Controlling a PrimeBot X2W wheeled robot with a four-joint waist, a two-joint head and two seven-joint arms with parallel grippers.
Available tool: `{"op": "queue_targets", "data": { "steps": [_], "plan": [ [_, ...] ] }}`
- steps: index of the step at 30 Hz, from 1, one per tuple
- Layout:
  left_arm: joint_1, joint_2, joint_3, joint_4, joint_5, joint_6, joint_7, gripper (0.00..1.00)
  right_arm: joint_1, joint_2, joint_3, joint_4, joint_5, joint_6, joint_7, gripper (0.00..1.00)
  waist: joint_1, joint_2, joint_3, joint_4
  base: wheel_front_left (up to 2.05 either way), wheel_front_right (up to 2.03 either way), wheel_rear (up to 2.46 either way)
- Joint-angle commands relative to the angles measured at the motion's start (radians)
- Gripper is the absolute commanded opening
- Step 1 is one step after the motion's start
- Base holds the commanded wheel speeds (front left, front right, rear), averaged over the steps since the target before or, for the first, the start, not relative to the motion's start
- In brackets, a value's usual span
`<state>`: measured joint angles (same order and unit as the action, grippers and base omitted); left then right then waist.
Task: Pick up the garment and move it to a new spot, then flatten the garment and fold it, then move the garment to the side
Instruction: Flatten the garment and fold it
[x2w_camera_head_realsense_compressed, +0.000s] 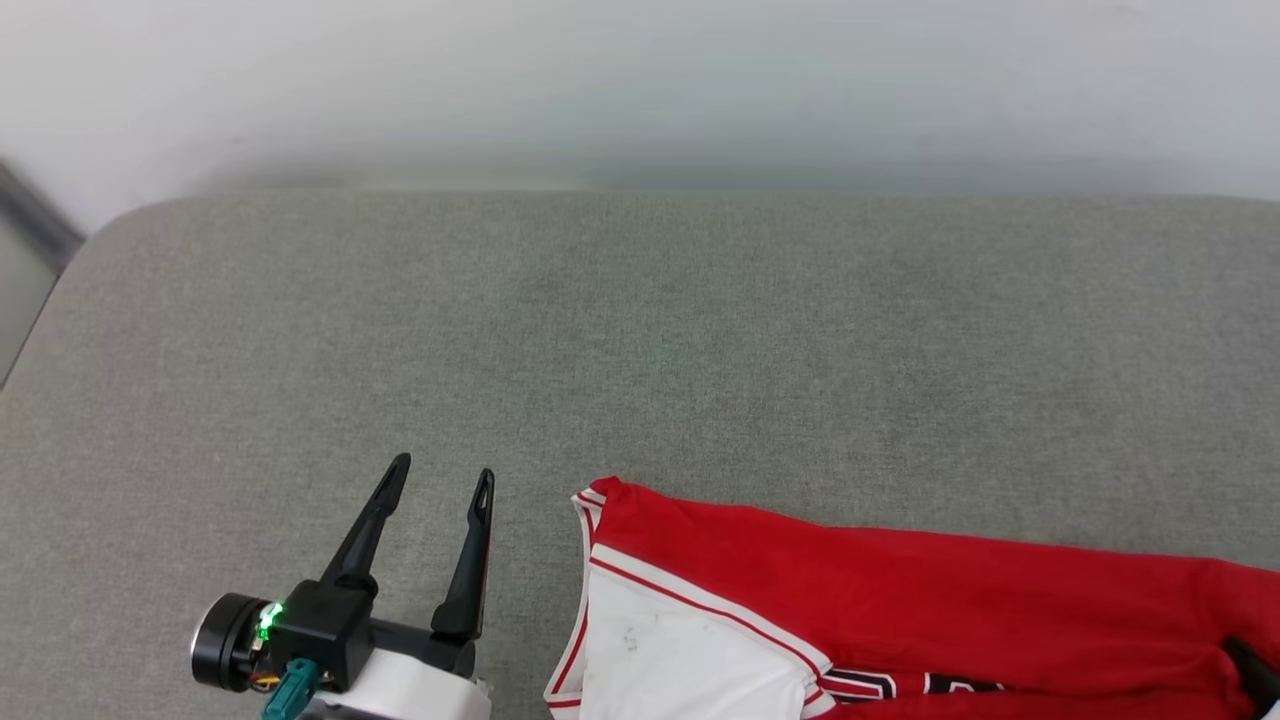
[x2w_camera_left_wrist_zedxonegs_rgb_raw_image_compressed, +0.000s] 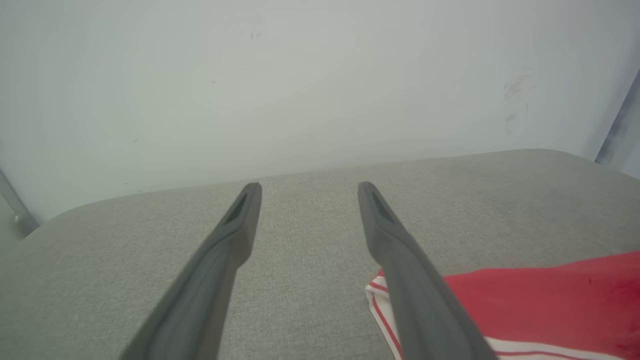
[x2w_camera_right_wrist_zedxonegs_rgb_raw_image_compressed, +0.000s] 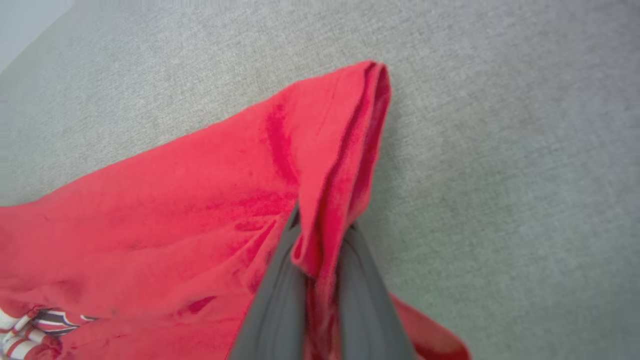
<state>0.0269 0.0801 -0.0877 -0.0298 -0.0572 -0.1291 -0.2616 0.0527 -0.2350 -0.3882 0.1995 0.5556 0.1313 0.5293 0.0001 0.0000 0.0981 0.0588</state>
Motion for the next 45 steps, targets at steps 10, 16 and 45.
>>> {"op": "queue_targets", "data": {
  "steps": [10,16,45],
  "plan": [
    [0.031,-0.016,0.004,0.003,-0.014,0.0,-0.004,1.0,0.112,0.109,0.073,-0.362,0.011,-0.001,0.216,0.0,-0.0001,0.0,-0.051,0.007,0.0,0.0,0.0],
    [0.028,-0.023,0.0,0.007,-0.019,0.0,-0.004,1.0,0.131,0.171,0.174,-0.484,0.033,-0.001,0.327,0.0,-0.0001,0.0,-0.051,0.033,0.0,0.0,0.0],
    [-0.008,-0.03,-0.03,0.025,-0.025,-0.001,-0.004,1.0,-0.206,0.186,0.647,-0.03,0.277,-0.001,0.113,0.0,-0.0001,0.0,-0.032,0.177,0.0,0.0,0.0]
  ]
}}
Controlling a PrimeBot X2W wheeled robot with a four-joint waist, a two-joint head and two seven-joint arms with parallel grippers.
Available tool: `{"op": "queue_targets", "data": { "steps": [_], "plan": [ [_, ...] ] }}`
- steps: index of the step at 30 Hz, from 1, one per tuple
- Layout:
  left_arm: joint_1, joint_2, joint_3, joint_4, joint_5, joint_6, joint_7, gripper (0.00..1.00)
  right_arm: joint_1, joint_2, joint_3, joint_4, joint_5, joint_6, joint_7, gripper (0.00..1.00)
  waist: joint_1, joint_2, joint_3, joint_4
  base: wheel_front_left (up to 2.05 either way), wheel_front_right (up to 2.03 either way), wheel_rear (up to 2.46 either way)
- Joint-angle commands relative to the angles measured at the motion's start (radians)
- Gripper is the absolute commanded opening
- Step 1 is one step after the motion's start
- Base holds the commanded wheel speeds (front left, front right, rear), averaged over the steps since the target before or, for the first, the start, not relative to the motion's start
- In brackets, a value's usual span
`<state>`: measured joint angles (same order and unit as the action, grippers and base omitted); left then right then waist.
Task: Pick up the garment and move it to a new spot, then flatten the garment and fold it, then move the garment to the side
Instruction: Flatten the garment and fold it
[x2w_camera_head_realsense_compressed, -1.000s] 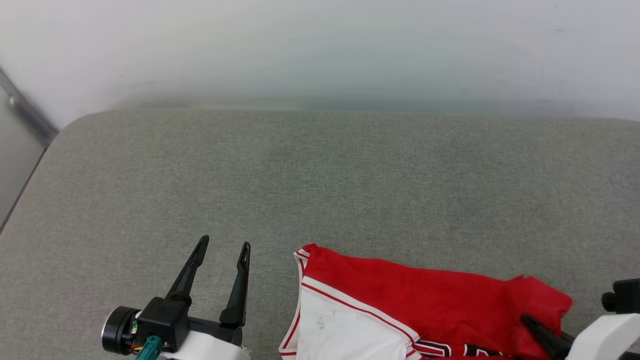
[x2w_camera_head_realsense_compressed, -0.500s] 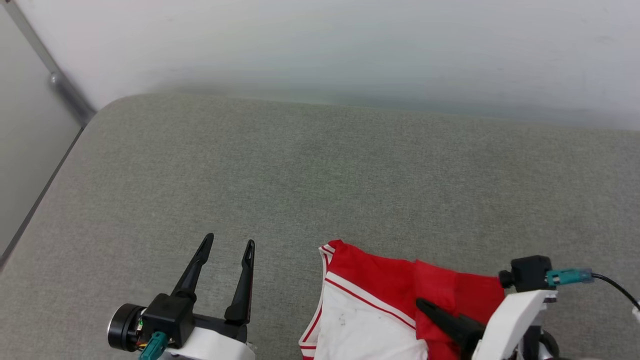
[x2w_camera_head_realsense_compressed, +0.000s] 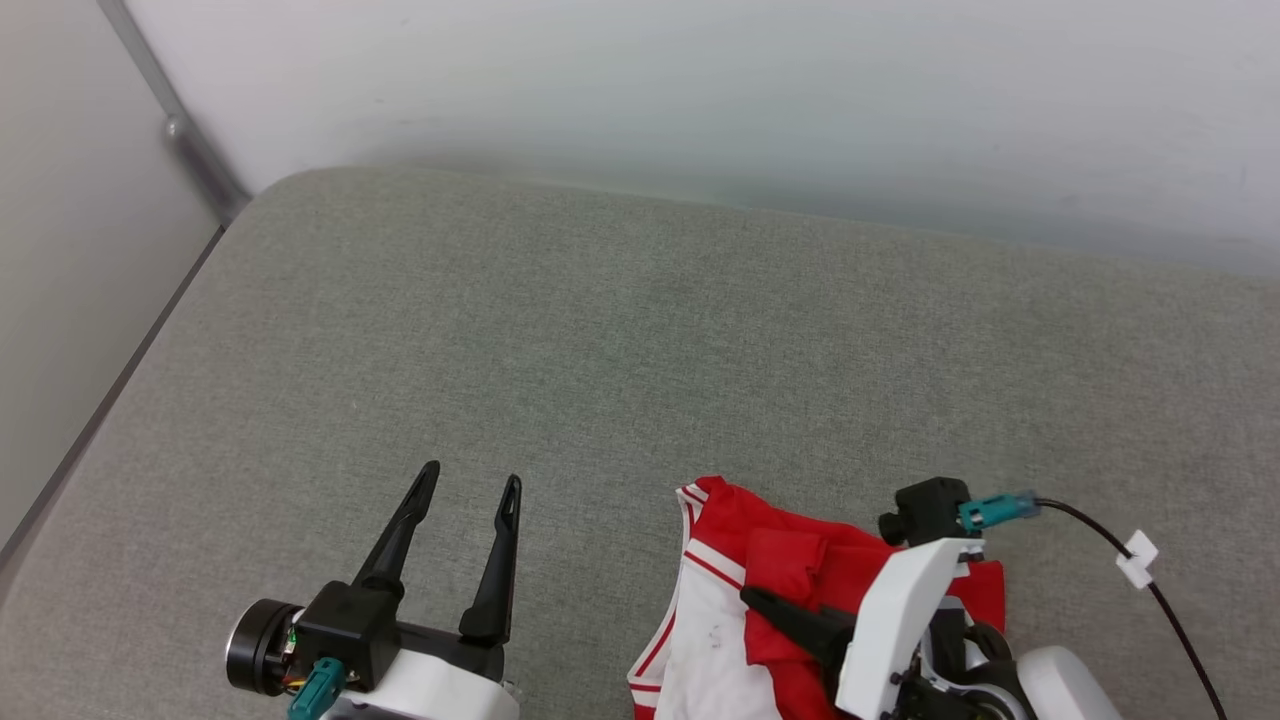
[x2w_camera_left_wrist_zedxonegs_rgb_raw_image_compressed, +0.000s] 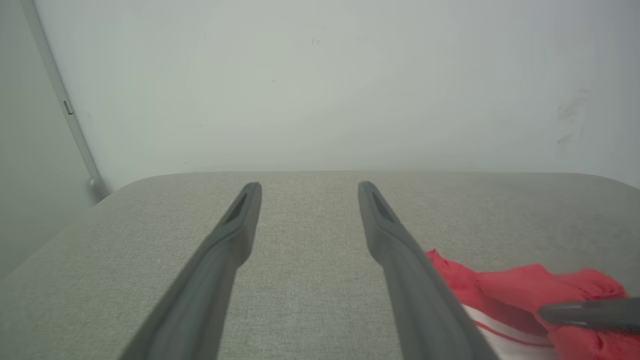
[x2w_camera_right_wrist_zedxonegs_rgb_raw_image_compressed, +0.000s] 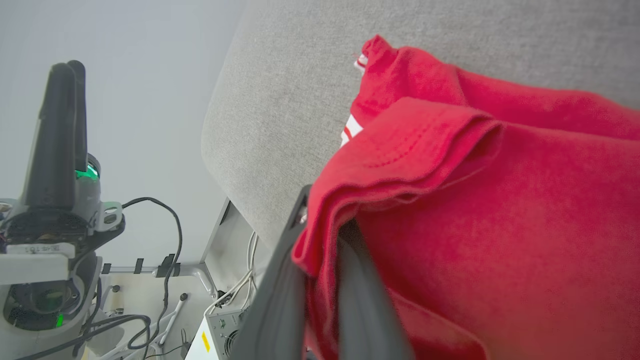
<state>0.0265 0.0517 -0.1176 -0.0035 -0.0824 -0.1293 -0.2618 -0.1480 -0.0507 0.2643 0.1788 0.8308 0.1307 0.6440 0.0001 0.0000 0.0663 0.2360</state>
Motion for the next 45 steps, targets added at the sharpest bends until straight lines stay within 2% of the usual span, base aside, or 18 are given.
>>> {"op": "queue_targets", "data": {
  "steps": [1,2,3,11,16,18,21,25,30,32,36,40,43,45],
  "plan": [
    [-0.007,-0.001,0.001,-0.001,0.0,-0.001,-0.004,1.0,-0.016,0.001,0.006,0.008,-0.003,0.0,-0.007,0.0,-0.0001,0.0,0.001,0.002,0.0,0.0,0.0],
    [-0.008,-0.002,0.0,-0.001,0.0,-0.001,-0.004,1.0,-0.028,0.001,0.018,0.019,-0.011,0.0,-0.016,0.81,-0.0001,0.0,0.002,0.003,0.0,0.0,0.0],
    [-0.008,-0.002,0.0,-0.001,0.0,-0.001,-0.004,1.0,-0.036,0.001,0.029,0.03,-0.009,0.0,-0.022,1.0,-0.0001,0.0,0.002,0.005,0.0,0.0,0.0],
    [0.008,-0.002,0.014,0.001,0.002,-0.001,-0.004,1.0,-0.08,0.001,0.123,0.019,0.065,0.0,-0.059,1.0,-0.0001,0.0,-0.009,-0.005,0.0,0.0,0.0],
    [0.01,-0.002,0.018,-0.003,0.003,-0.001,-0.004,1.0,-0.105,0.001,0.118,-0.006,0.024,0.0,-0.075,1.0,-0.0001,0.0,-0.017,-0.023,0.0,0.0,0.0],
    [0.009,-0.002,0.017,-0.008,0.004,-0.001,-0.004,1.0,-0.124,0.001,0.094,-0.022,-0.041,0.0,-0.088,1.0,-0.0001,0.0,-0.016,-0.032,0.0,0.0,0.0],
    [0.005,-0.002,0.017,-0.017,0.005,-0.001,-0.004,1.0,-0.155,-0.007,0.052,-0.059,-0.218,0.0,-0.12,1.0,-0.0001,0.0,-0.011,-0.048,0.0,0.0,0.0],
    [-0.008,-0.002,0.016,-0.025,-0.003,-0.001,-0.004,1.0,-0.188,-0.112,0.024,-0.115,-0.456,0.0,-0.221,1.0,-0.0001,0.0,-0.001,-0.072,0.0,0.0,0.0],
    [-0.011,-0.002,0.018,-0.032,-0.008,0.0,-0.003,1.0,-0.164,-0.213,-0.047,-0.141,-0.585,0.0,-0.388,1.0,-0.0001,0.0,0.005,-0.11,0.0,0.0,0.0],
    [-0.013,-0.002,0.02,-0.035,-0.007,-0.001,-0.003,1.0,-0.137,-0.231,-0.089,-0.151,-0.608,0.0,-0.45,1.0,-0.0001,0.0,0.004,-0.126,0.0,0.0,0.0],
    [-0.014,-0.001,0.024,-0.041,-0.013,-0.001,-0.003,1.0,-0.068,-0.237,-0.192,-0.182,-0.637,0.0,-0.553,1.0,-0.0001,0.0,0.003,-0.149,0.0,0.0,0.0],
    [-0.002,-0.002,0.026,-0.051,-0.019,-0.001,-0.003,1.0,0.032,-0.202,-0.275,-0.242,-0.657,0.0,-0.631,1.0,-0.0001,0.0,-0.001,-0.168,0.0,0.0,0.0],
    [0.009,-0.002,0.027,-0.059,-0.026,-0.001,-0.003,1.0,0.099,-0.168,-0.32,-0.291,-0.661,0.0,-0.674,1.0,-0.0001,0.0,-0.002,-0.178,0.0,0.0,0.0],
    [0.016,-0.002,0.028,-0.064,-0.028,-0.001,-0.003,1.0,0.152,-0.116,-0.33,-0.33,-0.675,0.0,-0.697,1.0,-0.0001,0.0,-0.003,-0.184,0.0,0.0,0.0]
  ]
}}
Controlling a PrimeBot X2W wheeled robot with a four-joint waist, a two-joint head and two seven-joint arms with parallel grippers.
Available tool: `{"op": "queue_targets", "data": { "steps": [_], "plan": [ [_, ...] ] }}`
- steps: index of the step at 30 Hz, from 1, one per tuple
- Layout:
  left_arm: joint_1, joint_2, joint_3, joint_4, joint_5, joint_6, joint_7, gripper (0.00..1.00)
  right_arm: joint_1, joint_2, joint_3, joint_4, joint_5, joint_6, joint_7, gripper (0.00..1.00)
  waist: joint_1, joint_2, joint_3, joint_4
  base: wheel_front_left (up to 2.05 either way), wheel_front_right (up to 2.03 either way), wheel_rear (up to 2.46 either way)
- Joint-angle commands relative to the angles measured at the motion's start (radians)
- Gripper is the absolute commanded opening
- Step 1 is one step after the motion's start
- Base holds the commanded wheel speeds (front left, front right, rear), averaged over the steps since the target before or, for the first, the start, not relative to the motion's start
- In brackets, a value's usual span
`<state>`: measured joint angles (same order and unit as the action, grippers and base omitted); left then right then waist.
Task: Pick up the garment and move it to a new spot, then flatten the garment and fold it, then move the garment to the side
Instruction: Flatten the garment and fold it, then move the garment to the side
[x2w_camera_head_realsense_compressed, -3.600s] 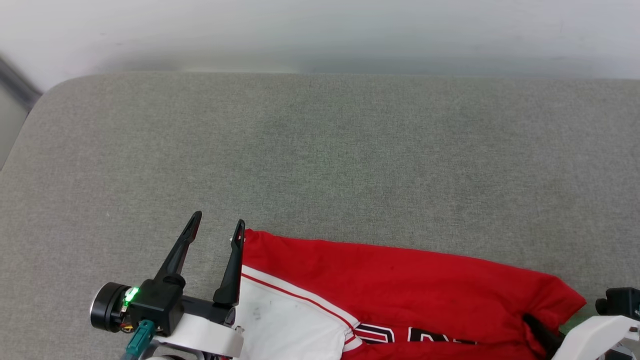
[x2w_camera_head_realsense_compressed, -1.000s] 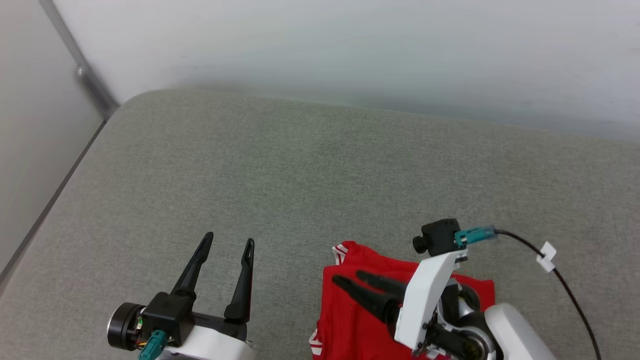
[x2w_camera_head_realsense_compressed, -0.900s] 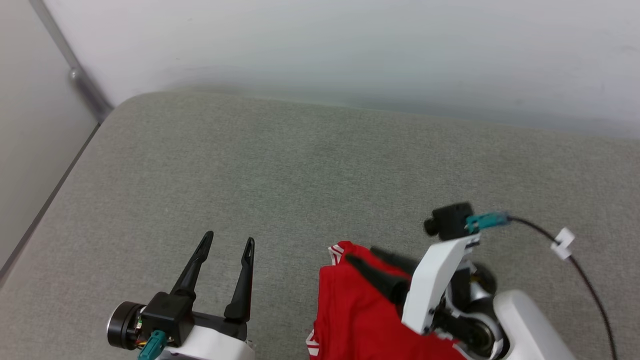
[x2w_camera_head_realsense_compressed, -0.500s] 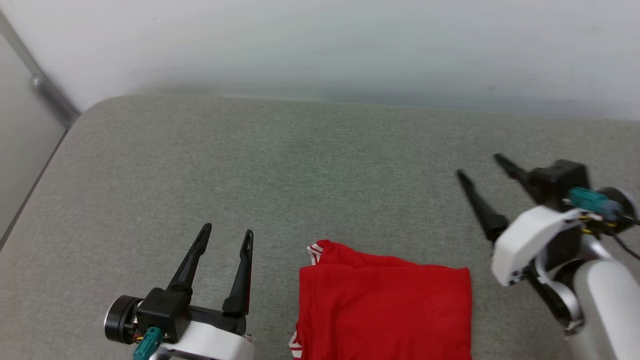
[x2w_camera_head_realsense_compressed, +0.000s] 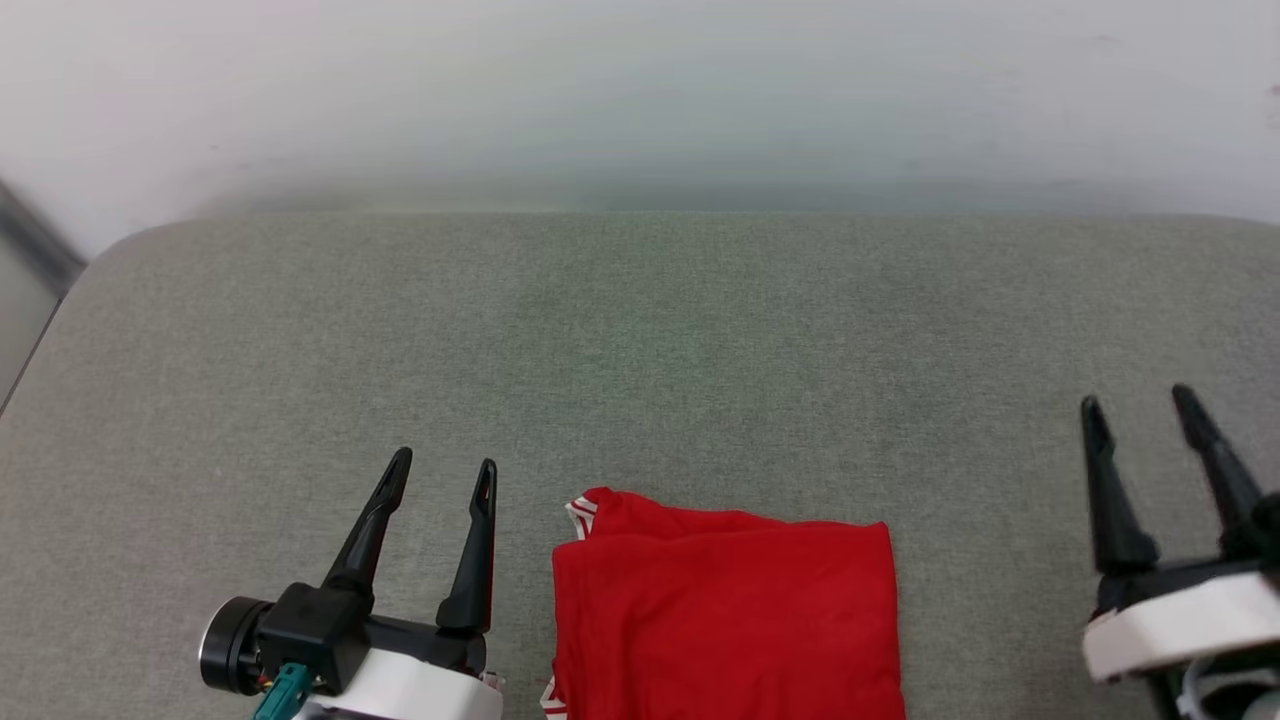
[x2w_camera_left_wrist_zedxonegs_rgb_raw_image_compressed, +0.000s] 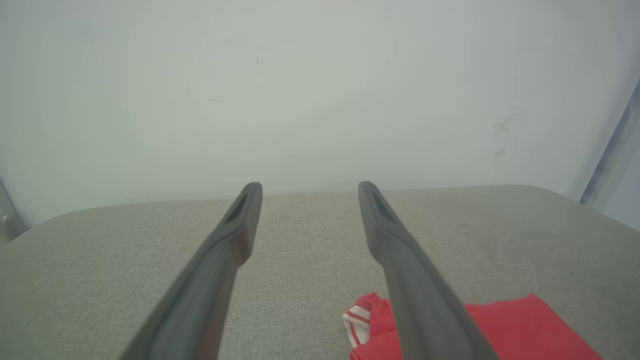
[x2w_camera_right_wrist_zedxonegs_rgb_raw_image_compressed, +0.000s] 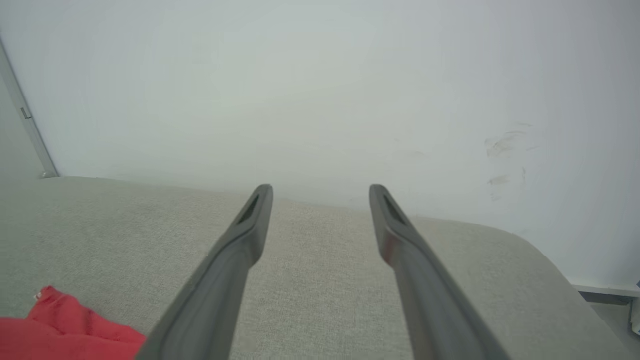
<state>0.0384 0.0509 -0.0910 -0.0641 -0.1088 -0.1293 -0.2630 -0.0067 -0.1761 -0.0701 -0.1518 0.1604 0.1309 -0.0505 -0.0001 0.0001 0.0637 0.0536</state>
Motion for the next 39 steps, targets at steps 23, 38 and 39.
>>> {"op": "queue_targets", "data": {
  "steps": [23,38,39],
  "plan": [
    [0.023,-0.001,-0.017,0.009,-0.011,-0.001,-0.002,1.0,0.108,0.125,-0.004,-0.025,-0.04,0.0,-0.041,1.0,0.0001,-0.0001,0.002,0.014,0.0,0.0,0.0],
    [-0.002,-0.001,-0.026,-0.001,-0.011,-0.001,-0.002,1.0,0.14,0.097,0.019,-0.04,0.038,-0.001,0.293,1.0,0.0001,-0.0001,0.039,0.043,0.0,0.0,0.0],
    [-0.002,-0.001,-0.027,-0.003,-0.013,-0.001,-0.002,1.0,0.143,0.086,0.031,-0.043,0.051,-0.001,0.357,1.0,0.0001,-0.0001,0.044,0.046,0.0,0.0,0.0]
  ]
}}
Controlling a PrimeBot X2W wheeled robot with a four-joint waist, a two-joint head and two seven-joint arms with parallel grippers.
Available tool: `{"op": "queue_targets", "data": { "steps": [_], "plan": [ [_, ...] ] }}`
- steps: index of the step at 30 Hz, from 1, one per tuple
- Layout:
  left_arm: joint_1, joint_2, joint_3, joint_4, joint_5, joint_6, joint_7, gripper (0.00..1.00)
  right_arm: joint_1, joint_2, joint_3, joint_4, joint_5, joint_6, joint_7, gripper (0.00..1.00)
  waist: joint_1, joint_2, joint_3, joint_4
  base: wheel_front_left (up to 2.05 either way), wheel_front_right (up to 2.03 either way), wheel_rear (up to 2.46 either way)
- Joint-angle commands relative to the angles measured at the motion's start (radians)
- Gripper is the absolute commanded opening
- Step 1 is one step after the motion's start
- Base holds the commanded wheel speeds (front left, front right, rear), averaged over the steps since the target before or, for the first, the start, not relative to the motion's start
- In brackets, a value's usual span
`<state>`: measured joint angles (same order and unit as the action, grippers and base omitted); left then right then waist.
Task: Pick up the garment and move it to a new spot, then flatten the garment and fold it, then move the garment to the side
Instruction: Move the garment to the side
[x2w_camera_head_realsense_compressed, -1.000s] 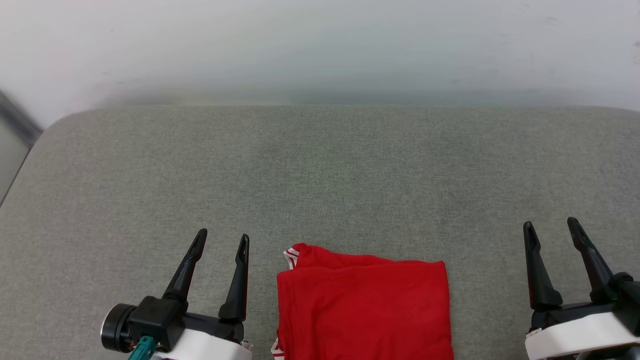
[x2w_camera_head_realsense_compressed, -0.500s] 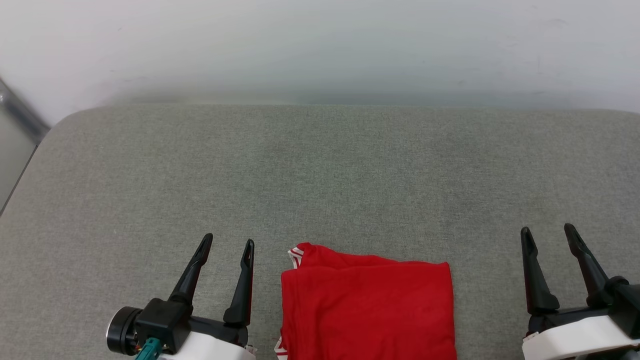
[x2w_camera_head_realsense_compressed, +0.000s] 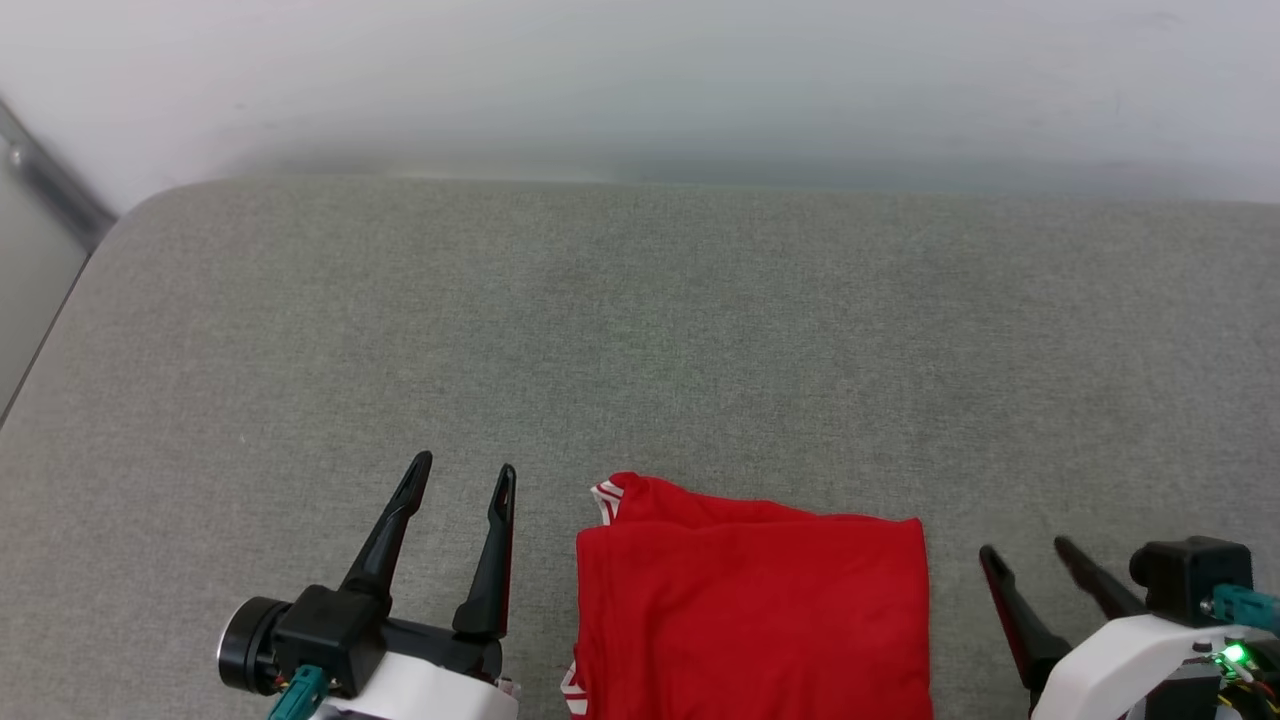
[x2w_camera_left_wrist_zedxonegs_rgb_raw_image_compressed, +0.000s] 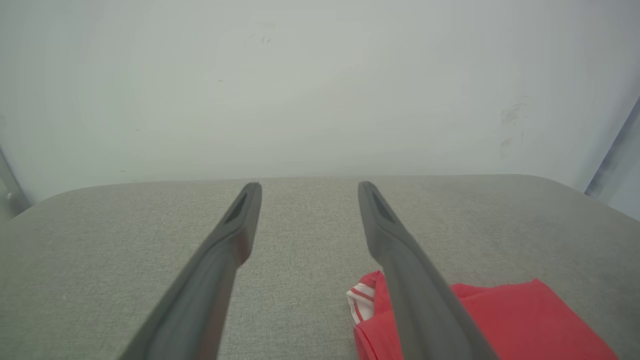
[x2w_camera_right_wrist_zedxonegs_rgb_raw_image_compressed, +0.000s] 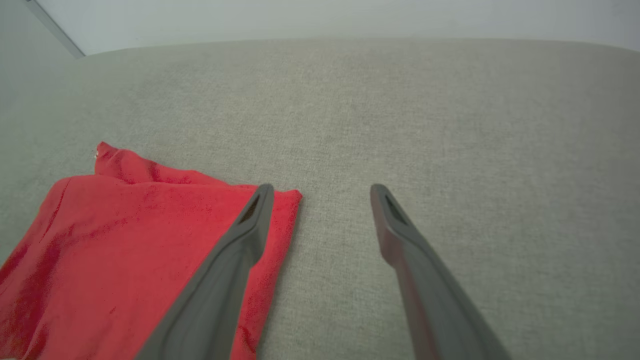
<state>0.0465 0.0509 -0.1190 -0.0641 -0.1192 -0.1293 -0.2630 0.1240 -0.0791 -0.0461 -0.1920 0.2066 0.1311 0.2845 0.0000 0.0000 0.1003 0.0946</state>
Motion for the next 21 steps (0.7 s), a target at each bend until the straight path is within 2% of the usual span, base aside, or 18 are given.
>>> {"op": "queue_targets", "data": {
  "steps": [1,6,11,16,21],
  "plan": [
    [-0.013,-0.001,-0.001,-0.005,-0.005,-0.001,-0.002,1.0,0.009,-0.014,0.011,-0.012,0.028,0.0,0.083,1.0,0.0,0.0,0.013,0.008,0.0,0.0,0.0],
    [-0.037,-0.001,-0.014,-0.009,-0.01,-0.001,-0.002,1.0,-0.019,-0.025,0.028,-0.031,0.11,0.0,0.366,1.0,0.0,0.0,0.05,0.029,0.0,0.0,0.0],
    [-0.065,-0.001,-0.026,-0.009,-0.02,-0.001,-0.002,1.0,-0.044,-0.027,0.041,-0.042,0.134,-0.001,0.567,1.0,0.0,0.0,0.095,0.061,0.0,0.0,0.0],
    [-0.09,-0.001,-0.041,-0.007,-0.022,0.002,-0.002,1.0,-0.078,-0.009,0.048,-0.016,0.126,-0.001,0.672,1.0,0.0,0.0,0.138,0.098,0.0,0.0,0.0],
    [-0.107,-0.001,-0.054,-0.001,-0.022,0.006,-0.002,1.0,-0.098,0.004,0.087,0.061,0.12,0.0,0.715,1.0,0.0,0.0,0.163,0.129,0.0,0.0,0.0]
  ]
}}
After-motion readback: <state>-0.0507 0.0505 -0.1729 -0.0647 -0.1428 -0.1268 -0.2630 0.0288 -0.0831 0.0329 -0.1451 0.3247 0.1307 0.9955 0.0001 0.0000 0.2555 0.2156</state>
